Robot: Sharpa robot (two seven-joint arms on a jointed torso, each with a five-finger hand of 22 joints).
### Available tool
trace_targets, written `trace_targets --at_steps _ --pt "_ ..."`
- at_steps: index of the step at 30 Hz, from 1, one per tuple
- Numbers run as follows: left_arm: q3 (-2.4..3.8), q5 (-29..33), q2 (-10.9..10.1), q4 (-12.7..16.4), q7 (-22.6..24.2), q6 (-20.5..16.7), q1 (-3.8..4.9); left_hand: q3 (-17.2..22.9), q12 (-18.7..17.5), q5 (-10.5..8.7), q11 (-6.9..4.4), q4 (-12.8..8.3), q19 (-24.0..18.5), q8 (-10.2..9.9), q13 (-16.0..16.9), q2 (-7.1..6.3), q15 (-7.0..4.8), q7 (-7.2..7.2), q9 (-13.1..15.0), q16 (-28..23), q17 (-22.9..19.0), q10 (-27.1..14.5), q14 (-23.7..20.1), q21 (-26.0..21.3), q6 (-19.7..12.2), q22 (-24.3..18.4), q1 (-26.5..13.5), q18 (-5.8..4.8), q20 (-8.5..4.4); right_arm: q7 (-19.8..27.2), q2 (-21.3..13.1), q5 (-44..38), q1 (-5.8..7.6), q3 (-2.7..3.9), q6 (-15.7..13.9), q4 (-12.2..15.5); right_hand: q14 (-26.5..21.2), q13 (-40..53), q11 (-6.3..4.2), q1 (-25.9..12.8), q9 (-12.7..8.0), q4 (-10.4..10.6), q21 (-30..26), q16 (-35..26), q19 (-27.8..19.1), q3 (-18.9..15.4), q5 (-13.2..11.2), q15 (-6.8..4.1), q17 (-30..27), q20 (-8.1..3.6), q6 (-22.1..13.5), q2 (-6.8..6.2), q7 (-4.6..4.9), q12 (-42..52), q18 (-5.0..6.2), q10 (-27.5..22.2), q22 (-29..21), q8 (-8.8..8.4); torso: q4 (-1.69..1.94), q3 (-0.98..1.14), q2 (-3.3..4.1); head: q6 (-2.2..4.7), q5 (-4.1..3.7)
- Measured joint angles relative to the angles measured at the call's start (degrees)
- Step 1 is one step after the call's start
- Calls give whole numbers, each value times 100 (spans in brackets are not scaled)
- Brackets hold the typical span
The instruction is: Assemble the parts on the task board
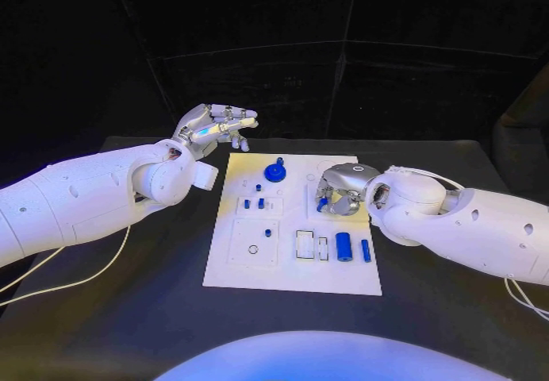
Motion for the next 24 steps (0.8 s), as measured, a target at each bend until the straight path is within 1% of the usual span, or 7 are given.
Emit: trace_targets --at_steps 7,8,11,15,17,20,24 --pt "0 0 -2 -24 -7 0 0 0 0 0 0 0 0 0 -5 0 0 0 0 0 0 0 0 0 0 1 0 0 0 33 -233 37 -1 10 -382 312 20 0 0 -23 12 22 22 0 20 11 0 -20 0 -20 22 -23 -19 -27 0 0 29 0 -3 -1 -5 15 1" --pt "0 0 -2 -27 -8 0 0 0 0 0 0 0 0 0 -5 0 0 0 0 0 0 0 0 0 0 1 0 0 0 43 -268 59 -1 29 -422 362 20 0 0 -23 12 22 22 0 20 11 0 -20 -1 -20 22 -23 -19 -36 -1 -1 29 0 -4 -2 -6 15 -1" --pt "0 0 -1 -31 -12 0 0 0 0 0 0 0 0 0 -5 0 0 0 0 0 1 0 0 0 0 1 0 0 0 80 -350 158 6 152 -533 526 20 0 0 -23 12 22 22 0 20 11 0 -20 0 -20 22 -23 -19 -36 -1 -1 29 -1 -5 -5 -7 26 -7" --pt "0 0 2 -38 -19 0 0 0 0 0 0 0 0 0 -5 0 0 0 0 0 -4 0 0 0 0 1 0 0 0 148 -377 287 19 220 -632 757 20 0 -2 -22 9 11 22 0 20 23 -1 -20 -1 -20 22 -24 -19 -68 -1 1 29 -2 -5 -5 -7 29 -7" --pt "0 0 4 -38 -22 0 0 0 0 0 0 0 0 -1 -5 0 0 0 0 0 -4 0 0 0 0 1 0 0 0 197 -316 345 18 228 -659 808 20 0 -21 -22 4 13 22 0 20 66 -1 -20 -1 -20 22 -24 -19 -93 -1 20 29 -3 -5 -5 -7 29 -10" --pt "0 1 9 -39 -25 0 0 0 0 0 0 0 0 -1 -5 0 0 0 0 0 -4 0 0 0 0 1 0 0 0 257 -130 390 17 245 -671 817 20 0 0 -22 -6 -9 22 0 20 90 39 -20 -1 -20 21 -24 -19 -118 -1 41 28 -9 -3 -6 -7 29 -1" --pt "0 1 23 -36 -28 0 0 0 0 0 0 0 0 -1 -5 0 0 0 0 0 -4 0 0 -29 0 -5 0 0 0 373 278 390 -3 245 -669 777 20 0 0 -21 -14 -13 22 0 19 124 86 -20 -1 -20 38 -26 -2 -150 0 41 28 -13 10 -7 -6 15 30"
